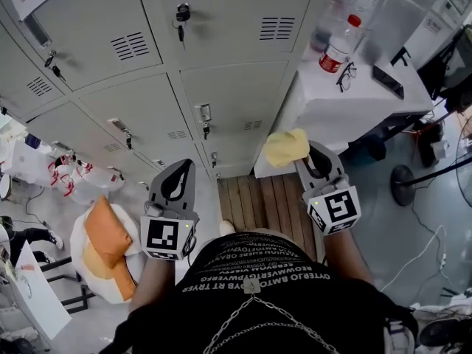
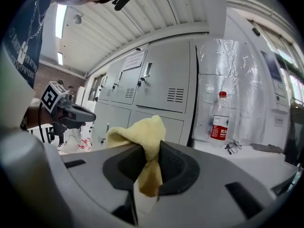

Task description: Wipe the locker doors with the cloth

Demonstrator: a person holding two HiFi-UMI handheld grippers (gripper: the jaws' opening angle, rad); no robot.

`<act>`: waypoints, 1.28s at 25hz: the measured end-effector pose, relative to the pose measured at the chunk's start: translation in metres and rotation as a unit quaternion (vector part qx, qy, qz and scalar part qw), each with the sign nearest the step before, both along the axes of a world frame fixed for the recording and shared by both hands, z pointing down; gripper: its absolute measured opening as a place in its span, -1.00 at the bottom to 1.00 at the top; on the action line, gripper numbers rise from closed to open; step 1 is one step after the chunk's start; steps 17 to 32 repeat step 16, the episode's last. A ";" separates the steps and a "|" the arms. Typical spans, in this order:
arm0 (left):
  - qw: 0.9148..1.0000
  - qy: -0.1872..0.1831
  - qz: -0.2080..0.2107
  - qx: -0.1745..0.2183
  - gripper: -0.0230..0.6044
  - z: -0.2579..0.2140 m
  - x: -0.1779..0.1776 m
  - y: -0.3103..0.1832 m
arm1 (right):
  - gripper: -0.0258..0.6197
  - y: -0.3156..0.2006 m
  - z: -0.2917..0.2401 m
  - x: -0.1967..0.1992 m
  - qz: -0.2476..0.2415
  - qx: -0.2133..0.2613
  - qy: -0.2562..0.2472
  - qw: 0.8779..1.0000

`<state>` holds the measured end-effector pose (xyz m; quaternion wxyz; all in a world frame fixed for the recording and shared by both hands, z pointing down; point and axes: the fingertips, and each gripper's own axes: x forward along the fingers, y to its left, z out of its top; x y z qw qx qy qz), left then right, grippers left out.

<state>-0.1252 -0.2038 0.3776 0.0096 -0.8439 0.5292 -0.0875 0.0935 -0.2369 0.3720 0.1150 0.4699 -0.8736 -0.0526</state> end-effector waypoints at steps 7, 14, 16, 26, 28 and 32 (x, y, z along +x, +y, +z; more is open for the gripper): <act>1.000 0.008 0.014 -0.013 -0.91 0.002 0.051 0.024 | -0.72 0.025 0.010 0.045 0.008 -0.028 -0.008 1.000; 0.998 0.013 0.030 -0.054 -0.91 0.019 0.098 0.068 | -0.72 0.056 0.012 0.078 -0.001 -0.030 -0.022 0.999; 0.998 0.008 0.025 -0.053 -0.91 0.021 0.106 0.079 | -0.72 0.063 0.013 0.086 -0.006 -0.028 -0.023 0.999; 0.998 0.008 0.025 -0.053 -0.91 0.021 0.106 0.079 | -0.72 0.063 0.013 0.086 -0.006 -0.028 -0.023 0.999; 0.998 0.008 0.025 -0.053 -0.91 0.021 0.106 0.079 | -0.72 0.063 0.013 0.086 -0.006 -0.028 -0.023 0.999; 0.998 0.008 0.025 -0.053 -0.91 0.021 0.106 0.079 | -0.72 0.063 0.013 0.086 -0.006 -0.028 -0.023 0.999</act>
